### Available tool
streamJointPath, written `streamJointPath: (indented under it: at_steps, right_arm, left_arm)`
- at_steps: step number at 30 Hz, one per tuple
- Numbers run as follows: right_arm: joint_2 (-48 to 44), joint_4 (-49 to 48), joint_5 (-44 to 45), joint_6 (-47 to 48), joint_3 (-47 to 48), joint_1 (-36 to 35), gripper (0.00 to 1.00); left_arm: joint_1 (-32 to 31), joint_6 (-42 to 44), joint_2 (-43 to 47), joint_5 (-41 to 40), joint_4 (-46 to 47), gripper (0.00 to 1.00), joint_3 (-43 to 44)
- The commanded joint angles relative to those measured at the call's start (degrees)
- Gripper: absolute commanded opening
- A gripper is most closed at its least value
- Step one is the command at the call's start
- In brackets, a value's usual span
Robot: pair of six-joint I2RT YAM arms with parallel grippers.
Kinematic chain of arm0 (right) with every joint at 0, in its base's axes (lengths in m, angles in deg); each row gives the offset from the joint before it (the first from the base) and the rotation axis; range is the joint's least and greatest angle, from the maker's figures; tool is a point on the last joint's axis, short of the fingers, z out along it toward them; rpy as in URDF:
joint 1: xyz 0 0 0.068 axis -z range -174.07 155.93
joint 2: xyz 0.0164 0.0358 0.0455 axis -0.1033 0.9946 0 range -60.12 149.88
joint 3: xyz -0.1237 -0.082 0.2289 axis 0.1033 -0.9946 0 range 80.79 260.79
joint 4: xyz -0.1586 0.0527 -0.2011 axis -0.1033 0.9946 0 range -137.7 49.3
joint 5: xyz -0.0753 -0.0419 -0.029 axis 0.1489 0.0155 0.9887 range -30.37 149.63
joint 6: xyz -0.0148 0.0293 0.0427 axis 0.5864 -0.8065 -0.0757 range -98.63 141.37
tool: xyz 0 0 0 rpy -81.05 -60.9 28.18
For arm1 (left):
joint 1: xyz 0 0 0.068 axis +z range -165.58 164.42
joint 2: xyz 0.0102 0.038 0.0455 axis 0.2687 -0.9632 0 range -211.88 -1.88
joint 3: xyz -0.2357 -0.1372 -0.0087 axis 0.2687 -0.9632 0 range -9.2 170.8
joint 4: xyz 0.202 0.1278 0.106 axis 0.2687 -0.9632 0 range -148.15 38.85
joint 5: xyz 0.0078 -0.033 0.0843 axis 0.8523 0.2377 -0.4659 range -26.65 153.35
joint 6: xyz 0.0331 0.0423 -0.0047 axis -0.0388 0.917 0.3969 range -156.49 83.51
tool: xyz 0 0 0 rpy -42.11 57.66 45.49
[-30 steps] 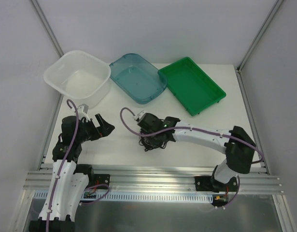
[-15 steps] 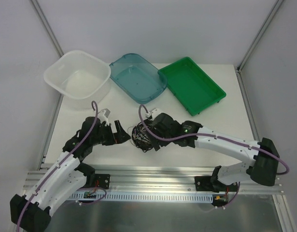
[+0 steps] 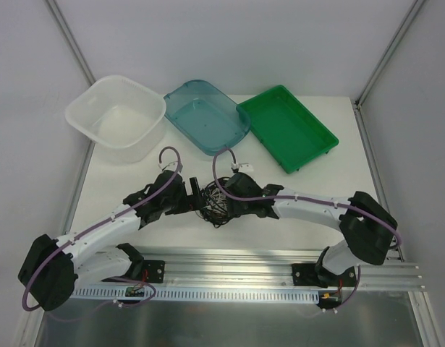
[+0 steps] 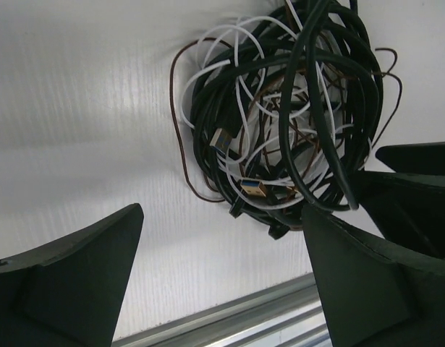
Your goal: Untangle the cables
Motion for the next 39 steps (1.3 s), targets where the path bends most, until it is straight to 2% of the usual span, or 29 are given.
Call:
streamJointPath:
  at_steps: [1, 2, 4, 5, 6, 9, 14, 18, 21, 28, 32, 35, 37, 39]
  right_arm:
    - [4.30, -7.98, -0.25, -2.15, 1.21, 1.50, 0.57]
    - [5.45, -8.34, -0.17, -2.15, 1.38, 1.59, 0.56]
    - [7.82, -7.82, 0.45, -1.10, 2.44, 1.68, 0.44]
    - [7.92, -6.95, 0.71, -0.83, 2.70, 1.68, 0.35]
    - [7.57, -6.59, 0.80, -0.30, 2.62, 1.68, 0.16]
    - [3.80, -4.75, 0.89, 2.77, 2.70, 1.59, 0.01]
    - [-6.64, -0.35, 2.64, 7.16, 3.85, 0.37, 0.01]
    - [-9.65, 2.29, 2.21, 8.75, 4.99, -0.34, 0.01]
    - [-12.02, -1.74, -1.73, 8.76, 2.53, -0.78, 0.01]
    - [-12.21, -4.13, -2.80, 7.70, 1.82, -1.57, 0.01]
    - [-11.34, -2.55, -2.19, 8.31, 2.96, -2.19, 0.01]
    - [-10.62, 0.61, 0.35, 7.09, 2.97, -2.36, 0.01]
    - [-11.50, 2.19, 5.00, 4.99, 2.00, -2.45, 0.01]
    - [-11.77, 7.98, 10.35, 0.94, 1.38, -1.84, 0.02]
  left_arm:
    - [-0.65, -1.71, -2.69, -3.82, 3.95, 0.91, 2.05]
    - [-0.65, -1.97, -4.17, -4.00, 4.40, 0.91, 2.05]
    - [-0.74, -2.85, -5.59, -4.09, 5.54, 0.89, 1.78]
    - [-0.74, -3.29, -6.90, -4.18, 6.76, 0.88, 1.70]
    - [-0.74, -3.90, -7.52, -4.26, 7.30, 0.86, 1.61]
    - [-0.74, -3.91, -10.16, -4.79, 8.27, 0.84, 2.48]
    - [-0.74, -3.47, -12.19, -3.30, 8.71, 0.82, 4.68]
    - [-0.83, -4.78, -11.13, -1.99, 10.11, 0.80, 3.10]
    - [-1.70, -5.40, -10.69, 1.43, 12.92, 0.79, 1.87]
    - [-3.90, -7.76, -14.90, 4.44, 19.60, 0.76, 0.82]
    - [-3.90, -10.93, -17.71, 5.13, 23.20, 0.71, -0.06]
    - [-4.08, -14.35, -17.29, 7.51, 27.51, 0.69, -1.20]
    - [-4.25, -15.33, -15.97, 7.34, 28.13, 0.69, -1.99]
    - [-4.34, -17.00, -13.25, 6.81, 28.13, 0.70, -4.01]
